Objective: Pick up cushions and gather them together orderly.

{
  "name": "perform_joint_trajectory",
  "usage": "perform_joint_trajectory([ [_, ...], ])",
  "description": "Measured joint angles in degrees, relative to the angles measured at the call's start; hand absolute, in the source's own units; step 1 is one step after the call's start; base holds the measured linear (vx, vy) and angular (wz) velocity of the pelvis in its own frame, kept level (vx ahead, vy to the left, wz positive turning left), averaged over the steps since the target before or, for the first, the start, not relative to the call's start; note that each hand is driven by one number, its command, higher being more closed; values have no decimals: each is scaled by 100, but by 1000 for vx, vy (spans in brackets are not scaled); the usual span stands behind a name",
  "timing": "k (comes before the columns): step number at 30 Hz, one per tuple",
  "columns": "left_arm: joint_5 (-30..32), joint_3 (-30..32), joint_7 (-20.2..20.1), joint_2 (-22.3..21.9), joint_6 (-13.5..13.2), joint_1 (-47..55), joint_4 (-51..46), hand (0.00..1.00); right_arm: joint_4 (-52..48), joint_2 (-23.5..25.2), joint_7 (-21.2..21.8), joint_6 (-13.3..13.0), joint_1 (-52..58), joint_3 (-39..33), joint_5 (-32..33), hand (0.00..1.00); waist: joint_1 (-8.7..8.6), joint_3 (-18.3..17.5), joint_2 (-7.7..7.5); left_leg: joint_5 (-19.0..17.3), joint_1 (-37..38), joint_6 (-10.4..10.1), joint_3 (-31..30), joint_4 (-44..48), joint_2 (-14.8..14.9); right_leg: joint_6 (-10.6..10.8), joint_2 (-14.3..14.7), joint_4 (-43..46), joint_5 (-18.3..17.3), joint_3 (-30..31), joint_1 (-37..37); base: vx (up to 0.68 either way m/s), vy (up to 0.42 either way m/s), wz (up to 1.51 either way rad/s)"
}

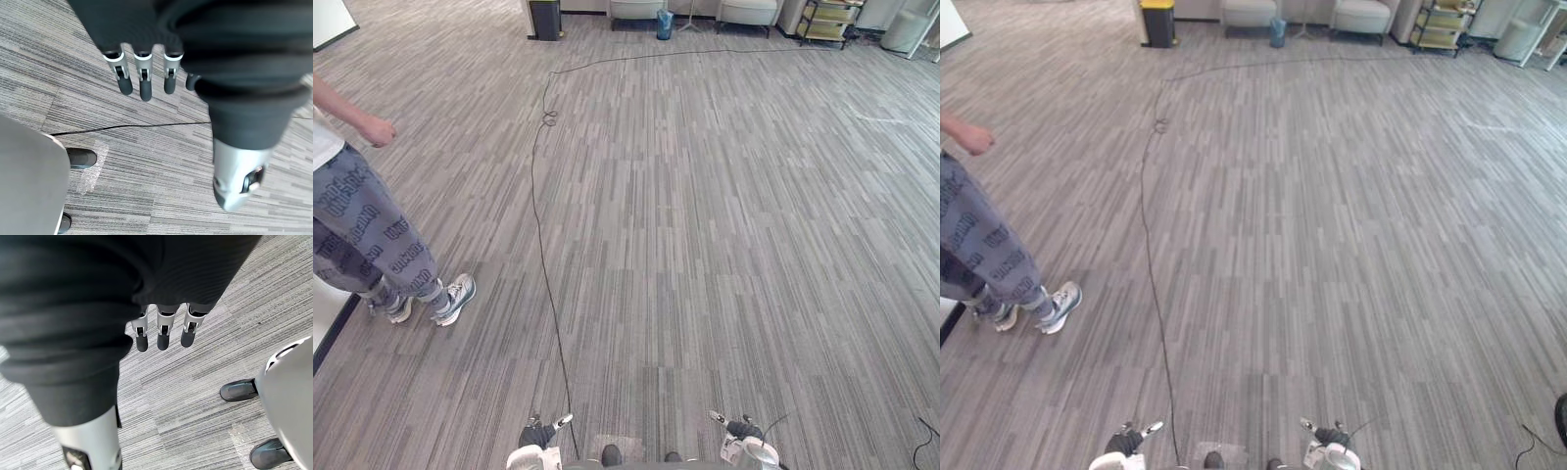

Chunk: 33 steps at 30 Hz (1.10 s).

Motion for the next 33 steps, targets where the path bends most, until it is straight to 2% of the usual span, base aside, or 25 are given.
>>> perform_joint_trajectory([
  [11, -5, -4, -111, 35, 95, -46, 3, 0, 21, -44, 111, 62, 124, 0, 28, 0, 2, 53, -8, -41, -10, -56, 77, 1, 39, -17, 48, -76, -10, 43, -14, 1, -22, -2],
  [14, -11, 10, -111, 34, 129, -78, -2, 0, -27, -41, 113, 52, 149, -3, 134, 0, 11, 71, 13, -152, -158, -113, 118, 5, 110, -123, 82, 254, -199, 41, -287, -14, -52, -2],
  [16, -16, 165, -114, 32, 128, -100, -23, 0, -31, -25, 109, 48, 178, -20, 187, 0, 18, 85, -20, -317, -338, -103, 434, 193, 208, -159, 57, 571, -396, 10, -531, 52, -71, 10],
  [17, -36, 307, -113, 45, 138, -144, -67, 0, -108, 21, 107, 36, 200, -41, 246, 0, 27, 156, -78, -604, -645, -192, 715, 812, 346, -185, 13, 774, -534, -35, -625, 95, -131, 25],
  [18, -84, 526, -113, -25, 133, -161, -187, 0, -280, 57, 107, 25, 283, -94, 277, 0, 33, 199, -67, -1080, -1139, -162, 912, 2029, 664, -226, 61, 972, -672, -94, -704, 100, -136, 24],
  [19, -109, 619, -112, -64, 137, -172, -233, 0, -302, 50, 109, 17, 289, -123, 282, 0, 43, 213, -32, -1258, -1345, -152, 957, 2527, 800, -247, 110, 1048, -727, -118, -718, 130, -140, 22],
  [20, -133, 754, -113, -83, 130, -186, -337, 0, -371, 50, 97, 16, 302, -143, 288, 0, 58, 255, 25, -1497, -1780, -40, 1074, 3611, 1135, -285, 231, 1136, -830, -177, -699, 73, -56, 11],
  [21, -142, 827, -112, -105, 129, -193, -391, 0, -412, 56, 97, 16, 318, -134, 289, 0, 70, 256, 28, -1515, -1984, -8, 1107, 4158, 1301, -309, 279, 1148, -885, -179, -672, 178, -26, 0],
  [22, -191, 890, -109, -132, 124, -209, -482, 0, -492, 60, 94, 1, 314, -102, 296, 0, 167, 296, 61, -1524, -2398, -22, 1200, 5164, 1627, -416, 330, 1137, -1026, -126, -488, 165, 14, -10],
  [24, -247, 877, -114, -133, 112, -218, -549, 0, -487, 46, 56, 2, 307, -77, 369, 0, 193, 328, 23, -1719, -2568, -98, 1200, 5294, 1745, -433, 320, 1149, -1183, -85, -333, 220, 53, -6],
  [26, -264, 865, -118, -132, 103, -220, -614, 0, -490, 20, 9, 6, 299, 37, 399, 0, 253, 330, 18, -1749, -2829, -141, 1221, 4857, 1758, -357, 198, 1119, -1319, -50, -225, 294, 124, -8],
  [27, -333, 818, -120, -154, 82, -218, -698, 0, -482, 21, -12, 12, 266, 36, 395, 0, 311, 335, -24, -1591, -2977, -169, 1298, 4221, 1683, -262, 32, 1108, -1355, -10, -201, 328, 203, -18],
  [28, -355, 822, -122, -162, 61, -219, -744, 0, -481, 28, -19, 14, 220, 46, 395, 0, 326, 340, -24, -1236, -3146, -191, 1364, 3588, 1585, -124, -141, 1040, -1448, 21, -123, 359, 236, -17],
  [29, -354, 820, -122, -162, 53, -220, -760, 0, -479, 33, -22, 15, 209, 48, 395, 0, 327, 345, -20, -1084, -3190, -202, 1364, 3508, 1552, -93, -182, 1005, -1466, 25, -89, 430, 289, -19],
  [30, -353, 818, -116, -201, 13, -218, -793, 0, -479, 74, -31, 19, 200, 56, 396, 0, 379, 310, -59, -471, -3256, -87, 1482, 3302, 1476, 8, -345, 927, -1471, 69, 10, 389, 256, -17],
  [31, -354, 824, -111, -214, 6, -228, -792, 0, -469, 116, -33, 23, 212, 59, 395, 0, 405, 298, -108, -548, -3234, 16, 1549, 3341, 1411, 6, -433, 915, -1471, 103, 12, 524, 312, -25],
  [32, -348, 814, -105, -180, -16, -262, -791, 0, -486, 220, -15, 17, 151, 58, 391, 0, 422, 272, -145, -826, -3214, 158, 1667, 3495, 1356, -24, -528, 936, -1240, 149, -21, 649, 385, -17],
  [33, -350, 822, -98, -177, -27, -270, -784, 0, -492, 288, -5, -2, 148, 19, 388, 0, 479, 252, -185, -1123, -3149, 223, 1701, 3727, 1356, 262, -632, 1226, -1062, 166, -22, 541, 321, -14],
])
